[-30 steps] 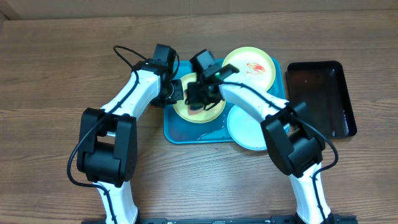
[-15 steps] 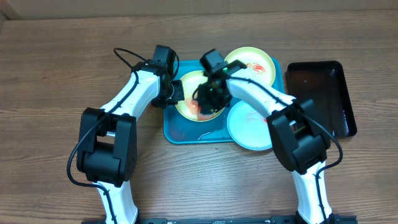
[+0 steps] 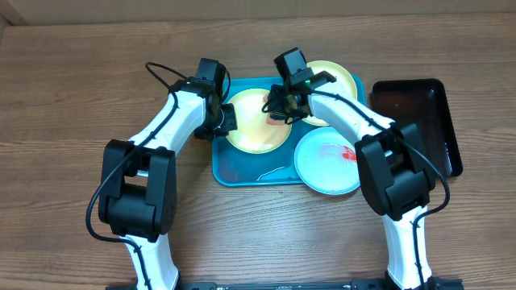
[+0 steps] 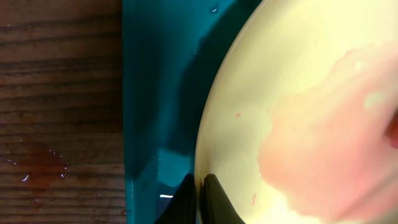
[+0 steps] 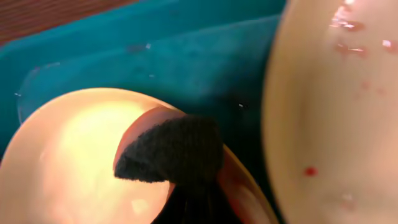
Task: Clean dirty plates on tray and stack at the side
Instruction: 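Scrub the left yellow plate with the sponge while left gripper holds it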
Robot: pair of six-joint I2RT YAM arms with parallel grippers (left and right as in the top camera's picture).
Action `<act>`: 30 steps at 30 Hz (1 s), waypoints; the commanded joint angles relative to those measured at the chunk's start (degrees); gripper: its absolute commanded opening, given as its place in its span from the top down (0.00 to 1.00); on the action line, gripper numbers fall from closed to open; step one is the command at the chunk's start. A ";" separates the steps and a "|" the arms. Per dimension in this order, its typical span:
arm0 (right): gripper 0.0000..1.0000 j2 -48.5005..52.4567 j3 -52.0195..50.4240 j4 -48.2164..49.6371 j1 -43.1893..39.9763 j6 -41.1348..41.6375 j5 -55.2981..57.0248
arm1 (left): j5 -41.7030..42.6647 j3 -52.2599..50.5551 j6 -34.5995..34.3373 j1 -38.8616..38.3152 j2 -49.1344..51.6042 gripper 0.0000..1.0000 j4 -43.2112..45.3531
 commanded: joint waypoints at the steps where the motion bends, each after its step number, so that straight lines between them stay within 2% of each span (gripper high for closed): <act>1: 0.96 0.48 -0.28 1.86 1.27 -1.38 -0.68 | -1.40 0.02 0.72 0.35 -2.01 0.96 -0.68; 11: 0.96 0.48 -0.28 -1.88 5.40 -3.23 -11.72 | -1.20 0.02 0.72 0.35 -2.03 0.96 -0.72; 18: 0.96 0.46 -0.28 -7.06 4.76 -4.50 -22.14 | -1.20 0.02 0.72 0.37 -2.01 0.96 -0.72; 21: 0.96 0.46 -0.28 -10.67 3.39 -4.50 -20.79 | -1.20 0.02 0.72 0.35 -2.01 0.96 -0.81; 25: 0.96 0.46 -0.28 -14.45 0.87 -3.76 -13.42 | -1.22 0.02 0.72 0.35 -2.01 0.96 -0.92; 30: 0.96 0.46 -0.28 -14.01 -1.66 -0.98 -4.04 | -1.22 0.02 0.72 0.37 -2.03 0.96 -1.03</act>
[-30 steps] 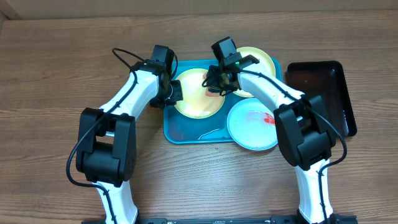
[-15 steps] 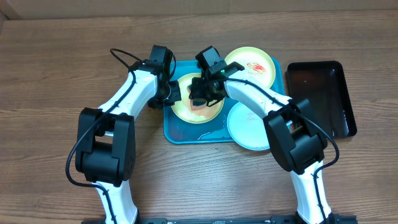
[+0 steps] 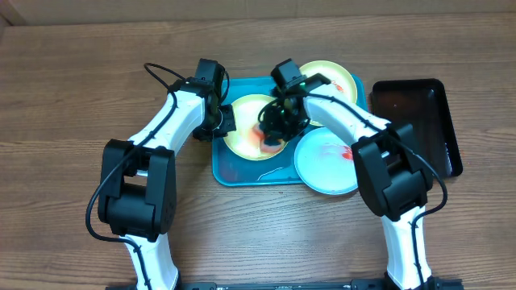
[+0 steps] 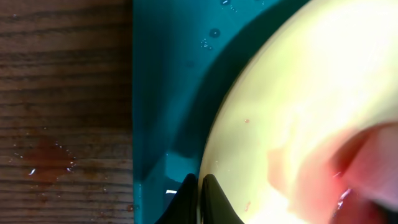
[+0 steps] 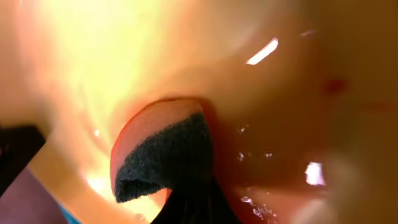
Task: Clean dirty plates on tray and stack at the side
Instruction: 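Scrub the left yellow plate with the sponge while left gripper holds it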
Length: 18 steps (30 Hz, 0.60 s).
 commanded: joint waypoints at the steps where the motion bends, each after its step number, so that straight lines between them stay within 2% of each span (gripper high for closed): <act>1: 0.96 0.17 -0.28 1.42 -2.29 2.08 11.34 | -0.90 0.02 0.66 0.33 -2.01 0.96 -0.31; 11: 0.96 0.17 -0.28 13.35 0.44 3.80 12.46 | -0.94 0.02 0.68 0.33 -2.03 0.96 -0.94; 18: 0.96 0.17 -0.28 16.41 4.68 3.56 11.13 | -0.90 0.02 0.66 0.31 -2.03 0.96 -0.94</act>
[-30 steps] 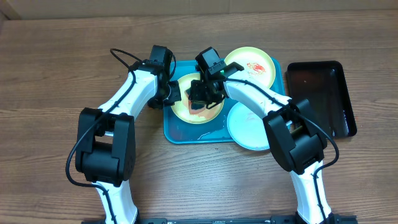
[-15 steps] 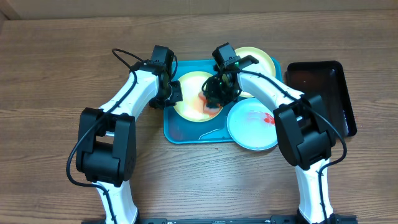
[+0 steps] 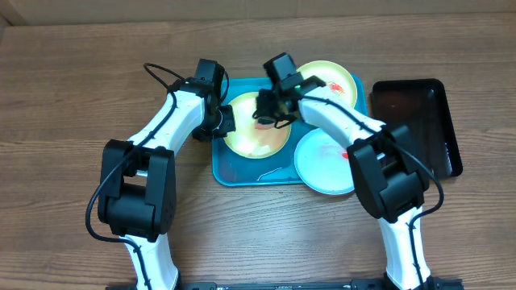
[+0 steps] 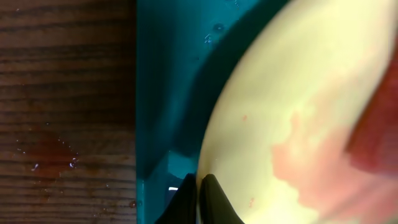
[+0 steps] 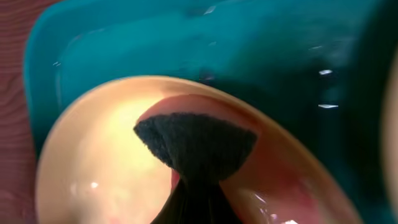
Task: Clean dirty plates on tray and stack at the side
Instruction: 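Scrub the left yellow plate with the sponge while left gripper holds it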
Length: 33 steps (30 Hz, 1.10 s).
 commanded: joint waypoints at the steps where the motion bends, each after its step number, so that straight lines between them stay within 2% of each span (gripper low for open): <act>1: 0.96 0.15 -0.24 0.72 2.69 0.24 0.04 | -1.01 0.02 0.68 0.26 -2.03 0.96 -0.35; 8: 0.96 0.15 -0.24 -1.22 6.05 1.99 -3.93 | -1.01 0.02 0.66 0.28 -2.03 0.96 -0.28; 11: 0.96 0.15 -0.24 -2.27 6.08 1.97 -9.97 | -1.01 0.02 0.66 0.28 -2.03 0.96 -0.17; 15: 0.96 0.15 -0.22 -7.48 5.53 3.30 -13.40 | -1.01 0.02 0.68 0.28 -2.03 0.96 -0.20; 22: 0.96 0.15 -0.22 -16.90 0.46 2.80 -5.64 | -1.03 0.02 0.68 0.28 -2.03 0.96 -0.28; 27: 0.96 0.15 -0.22 -15.69 -3.67 2.78 2.05 | -1.03 0.02 0.68 0.26 -2.01 0.96 -0.35; 33: 0.96 0.15 -0.22 -11.39 -5.40 1.49 5.79 | -1.05 0.02 0.70 0.28 -2.03 0.96 -0.39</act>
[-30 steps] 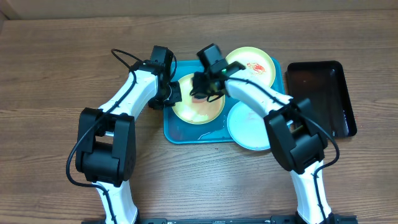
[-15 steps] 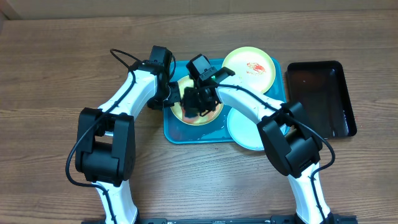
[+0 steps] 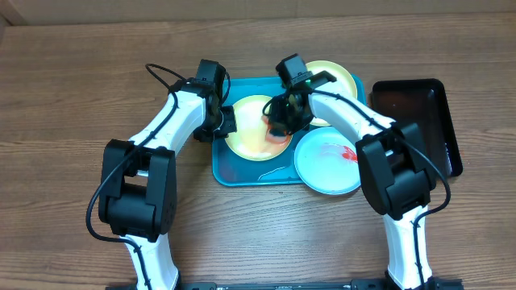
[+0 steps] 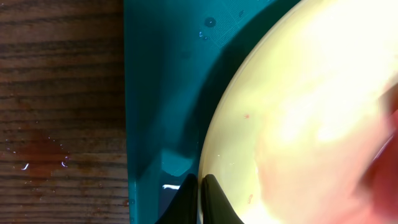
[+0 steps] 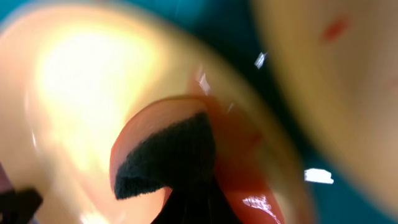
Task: Clean dirty plates on tray and stack at the side
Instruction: 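Scrub the left yellow plate with the sponge while left gripper holds it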
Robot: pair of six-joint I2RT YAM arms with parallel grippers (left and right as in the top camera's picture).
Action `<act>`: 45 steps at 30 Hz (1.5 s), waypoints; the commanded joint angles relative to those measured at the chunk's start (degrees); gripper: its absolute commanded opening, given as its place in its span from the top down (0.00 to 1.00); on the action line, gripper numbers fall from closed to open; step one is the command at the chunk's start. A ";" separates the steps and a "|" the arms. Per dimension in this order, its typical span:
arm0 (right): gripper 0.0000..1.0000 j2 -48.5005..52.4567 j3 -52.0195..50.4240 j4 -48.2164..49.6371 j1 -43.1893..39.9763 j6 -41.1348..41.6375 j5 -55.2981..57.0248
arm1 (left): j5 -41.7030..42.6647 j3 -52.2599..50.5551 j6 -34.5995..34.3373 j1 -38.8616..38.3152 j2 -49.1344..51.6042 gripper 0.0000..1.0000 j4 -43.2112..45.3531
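Observation:
A yellow plate point(image 3: 251, 129) smeared with red lies on the left of the teal tray point(image 3: 230, 167). My left gripper point(image 3: 225, 122) is shut on that plate's left rim point(image 4: 208, 155). My right gripper point(image 3: 281, 122) is shut on a dark sponge point(image 5: 165, 155) pressed on the plate's right part, where red sauce point(image 5: 245, 168) pools. A second yellow plate point(image 3: 339, 79) with red spots sits at the tray's back right. A light blue plate point(image 3: 322, 165) with a red smear lies at the front right.
A black tray point(image 3: 423, 121) lies on the wooden table right of the teal tray. A wet reddish stain point(image 4: 37, 155) marks the wood left of the teal tray. A thin white streak point(image 3: 270, 172) lies on the teal tray's front.
My right gripper with the sponge has moved from the plate's back edge to its right side. Red smear now lies on the right part. My left gripper still grips the rim.
My left gripper stayed shut on the yellow plate's rim throughout. The right gripper held the sponge at the plate's back right edge, then on its middle, then at its back edge, and now on its right side, the red smear shifting each time.

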 commanded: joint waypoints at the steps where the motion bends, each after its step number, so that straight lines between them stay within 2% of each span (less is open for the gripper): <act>1: 0.96 0.35 -0.33 1.68 -1.22 -0.59 11.76 | -1.36 0.09 0.48 0.44 -2.01 0.96 -0.33; 4: 0.96 0.35 -0.33 4.61 -1.20 -1.03 15.39 | -1.36 0.09 0.50 0.44 -2.03 0.96 -0.55; 11: 0.96 0.35 -0.33 10.86 -1.09 -8.98 15.04 | -1.51 0.09 0.68 0.44 -2.03 0.96 -0.81; 17: 0.96 0.35 -0.33 13.79 -1.01 -17.20 7.48 | -1.60 0.09 0.68 0.44 -2.03 0.96 -0.66; 23: 0.96 0.35 -0.33 16.35 -0.26 -20.48 0.22 | -1.73 0.09 0.66 0.42 -2.03 0.96 -0.66; 27: 0.96 0.35 -0.33 16.52 0.81 -21.70 -0.09 | -1.75 0.09 0.66 0.44 -2.01 0.96 -0.68; 32: 0.96 0.35 -0.33 13.51 0.76 -21.18 0.57 | -1.73 0.09 0.66 0.44 -2.01 0.96 -0.72; 41: 0.96 0.35 -0.35 1.03 -0.74 -12.90 2.23 | -1.70 0.09 0.66 0.39 -2.03 0.96 -0.66; 45: 0.96 0.35 -0.35 -2.49 -0.61 -12.63 -2.54 | -1.70 0.09 0.66 0.39 -2.03 0.96 -0.66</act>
